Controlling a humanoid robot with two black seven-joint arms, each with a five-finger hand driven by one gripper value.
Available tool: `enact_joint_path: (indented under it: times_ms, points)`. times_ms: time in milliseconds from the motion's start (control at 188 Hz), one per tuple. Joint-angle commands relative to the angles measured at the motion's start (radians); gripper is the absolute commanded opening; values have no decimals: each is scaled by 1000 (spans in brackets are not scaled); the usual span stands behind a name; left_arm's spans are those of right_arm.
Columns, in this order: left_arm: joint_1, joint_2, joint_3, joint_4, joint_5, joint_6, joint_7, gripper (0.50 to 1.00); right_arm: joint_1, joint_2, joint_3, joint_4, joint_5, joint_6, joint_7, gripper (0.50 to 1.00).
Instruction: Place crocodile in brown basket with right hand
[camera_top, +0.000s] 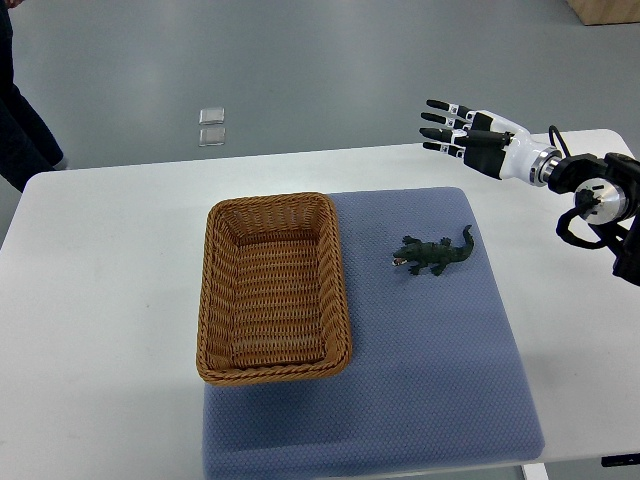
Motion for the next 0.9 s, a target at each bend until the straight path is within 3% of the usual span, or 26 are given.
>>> enact_joint_path:
  times_ms: [0, 892]
  points:
    - [0, 0, 0, 1, 0, 0, 0, 1000, 0, 0, 0, 0, 0, 1, 0, 928]
    - [-3, 0, 0, 8, 0, 0, 0, 1000, 3, 2, 2, 2, -23, 34, 3, 928]
